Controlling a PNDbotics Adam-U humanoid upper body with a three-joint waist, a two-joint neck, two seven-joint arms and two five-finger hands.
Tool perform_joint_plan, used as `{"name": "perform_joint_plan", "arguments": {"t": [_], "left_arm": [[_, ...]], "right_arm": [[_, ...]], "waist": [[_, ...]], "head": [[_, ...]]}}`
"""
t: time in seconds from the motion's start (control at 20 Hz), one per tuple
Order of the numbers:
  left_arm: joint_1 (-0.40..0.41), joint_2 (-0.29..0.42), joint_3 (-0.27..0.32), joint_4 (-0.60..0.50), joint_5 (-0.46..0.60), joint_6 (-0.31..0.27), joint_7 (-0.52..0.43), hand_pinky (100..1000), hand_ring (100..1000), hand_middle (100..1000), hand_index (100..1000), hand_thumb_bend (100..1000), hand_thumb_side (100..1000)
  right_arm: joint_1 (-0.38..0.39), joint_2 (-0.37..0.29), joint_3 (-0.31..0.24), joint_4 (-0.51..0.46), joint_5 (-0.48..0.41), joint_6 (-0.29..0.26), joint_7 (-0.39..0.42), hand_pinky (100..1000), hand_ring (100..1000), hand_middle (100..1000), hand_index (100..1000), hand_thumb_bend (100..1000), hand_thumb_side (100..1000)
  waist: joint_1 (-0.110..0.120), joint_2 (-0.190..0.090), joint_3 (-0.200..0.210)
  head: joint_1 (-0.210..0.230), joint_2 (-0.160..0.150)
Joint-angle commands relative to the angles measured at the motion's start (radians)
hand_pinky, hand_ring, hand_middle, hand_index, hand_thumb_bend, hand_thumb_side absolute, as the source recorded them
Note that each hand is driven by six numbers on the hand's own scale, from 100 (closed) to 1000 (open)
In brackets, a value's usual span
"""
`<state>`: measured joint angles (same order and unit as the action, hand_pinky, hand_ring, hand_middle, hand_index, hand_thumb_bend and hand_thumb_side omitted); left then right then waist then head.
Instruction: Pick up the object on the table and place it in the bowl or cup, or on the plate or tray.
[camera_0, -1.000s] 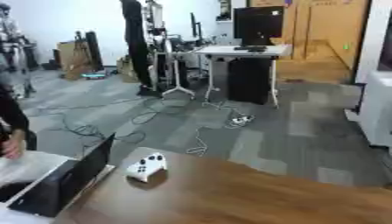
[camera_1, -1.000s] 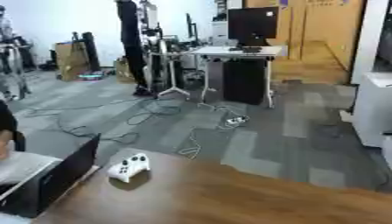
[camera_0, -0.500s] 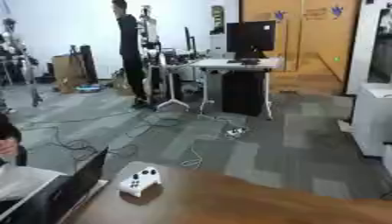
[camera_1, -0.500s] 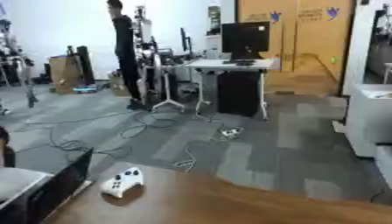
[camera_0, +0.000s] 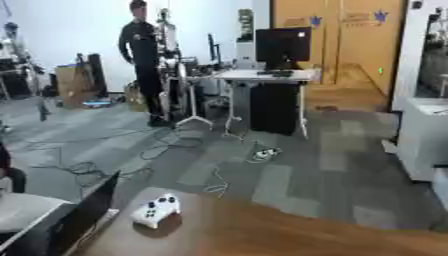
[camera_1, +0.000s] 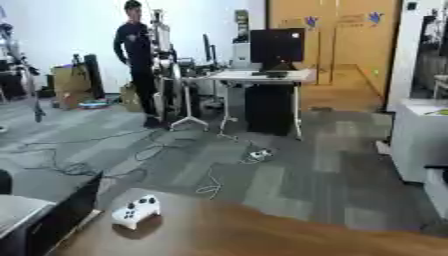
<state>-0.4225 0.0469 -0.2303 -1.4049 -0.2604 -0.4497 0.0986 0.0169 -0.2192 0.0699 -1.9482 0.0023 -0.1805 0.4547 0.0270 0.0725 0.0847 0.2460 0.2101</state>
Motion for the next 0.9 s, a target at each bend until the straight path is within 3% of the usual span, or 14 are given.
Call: {"name": "perform_joint_plan", "arguments": {"t": [0.05,0.15,0.3,0.55,0.9], "left_arm": [[-0.043,0.021,0.048,0.012,-0.108,0.004,0.011,721,894,955,994,383,745],[-0.059,0.027,0.072,0.048,-0.163,0.010,0.028,723,902,963,996,417,736],[-0.075,0.031,0.100,0.129,-0.205,0.024,0.069,690,901,974,1000,404,791],[-0.088,0.019,0.112,0.265,-0.183,0.027,0.134,642,900,985,1000,401,859],[-0.090,0.014,0.108,0.332,-0.202,0.008,0.144,631,869,974,1000,440,876]], "right_arm": [[0.002,-0.005,0.002,-0.015,0.000,-0.003,0.004,507,582,585,1000,100,586],[0.002,-0.003,0.002,-0.017,0.001,-0.005,0.004,507,582,585,1000,100,585],[0.002,0.000,0.002,-0.019,0.004,-0.007,0.006,507,582,585,1000,100,582],[-0.001,0.005,0.003,-0.022,0.009,-0.009,0.007,507,582,585,1000,100,582],[-0.004,0.011,0.004,-0.027,0.015,-0.012,0.009,508,582,585,1000,100,583]], "waist": [[-0.005,-0.011,-0.001],[-0.008,-0.010,-0.004],[-0.011,-0.006,-0.009],[-0.015,0.001,-0.019],[-0.020,0.012,-0.028]], "head": [[0.001,0.004],[0.005,0.005],[0.010,0.004],[0.017,0.003],[0.023,0.011]]}}
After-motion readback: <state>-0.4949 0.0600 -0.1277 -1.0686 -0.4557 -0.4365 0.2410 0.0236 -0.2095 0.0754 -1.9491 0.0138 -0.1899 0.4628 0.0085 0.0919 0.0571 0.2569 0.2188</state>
